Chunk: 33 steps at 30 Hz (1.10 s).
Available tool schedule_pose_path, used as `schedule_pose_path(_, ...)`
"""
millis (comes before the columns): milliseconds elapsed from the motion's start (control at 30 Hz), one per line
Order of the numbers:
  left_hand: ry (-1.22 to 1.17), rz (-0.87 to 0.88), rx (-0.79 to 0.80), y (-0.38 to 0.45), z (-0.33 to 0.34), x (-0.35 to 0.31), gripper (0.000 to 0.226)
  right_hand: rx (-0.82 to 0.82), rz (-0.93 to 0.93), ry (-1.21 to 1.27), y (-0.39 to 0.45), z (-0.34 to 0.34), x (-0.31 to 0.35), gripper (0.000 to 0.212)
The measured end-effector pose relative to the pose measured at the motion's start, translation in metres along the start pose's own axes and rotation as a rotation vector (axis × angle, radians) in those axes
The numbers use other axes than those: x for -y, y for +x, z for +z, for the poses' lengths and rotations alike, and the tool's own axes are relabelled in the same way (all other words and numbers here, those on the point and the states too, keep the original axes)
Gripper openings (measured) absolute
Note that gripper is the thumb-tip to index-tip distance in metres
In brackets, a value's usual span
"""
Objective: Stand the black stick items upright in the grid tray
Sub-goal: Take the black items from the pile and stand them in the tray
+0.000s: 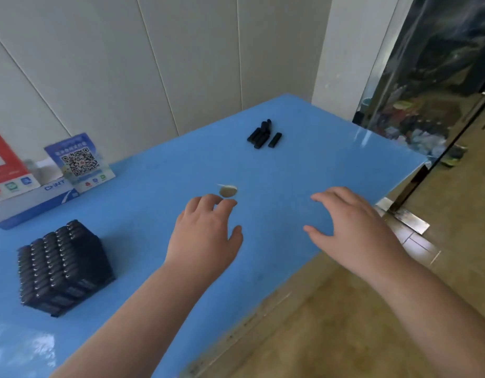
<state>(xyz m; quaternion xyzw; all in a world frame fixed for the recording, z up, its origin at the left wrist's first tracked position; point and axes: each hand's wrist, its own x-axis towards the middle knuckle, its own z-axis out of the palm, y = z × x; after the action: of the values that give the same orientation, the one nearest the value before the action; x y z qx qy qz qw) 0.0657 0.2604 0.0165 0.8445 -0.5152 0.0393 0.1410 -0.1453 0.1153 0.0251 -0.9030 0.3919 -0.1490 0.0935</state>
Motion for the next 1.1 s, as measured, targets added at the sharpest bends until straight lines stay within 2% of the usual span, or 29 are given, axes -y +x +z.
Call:
schedule_pose_path(233, -0.056, -0.044, -0.036, 0.01, 0.016, -0.099, 0.048, 0.014, -0.053, 0.012, -0.002, -0.037, -0.087, 0.055)
schedule_pose_path(400, -0.047, -0.035, -0.029, 0.022, 0.025, -0.139, 0.047, 0.033, -0.062, 0.033, 0.009, -0.047, -0.127, 0.055)
schedule_pose_path(733, -0.081, -0.04, -0.028, 0.096, 0.057, -0.16, 0.047, 0.063, -0.074, 0.058, 0.069, -0.035, -0.166, 0.051)
schedule_pose_path(1100, -0.045, -0.056, 0.006, 0.214, 0.083, -0.149, 0.053, 0.07, -0.006, -0.035, 0.174, -0.029, -0.213, 0.053)
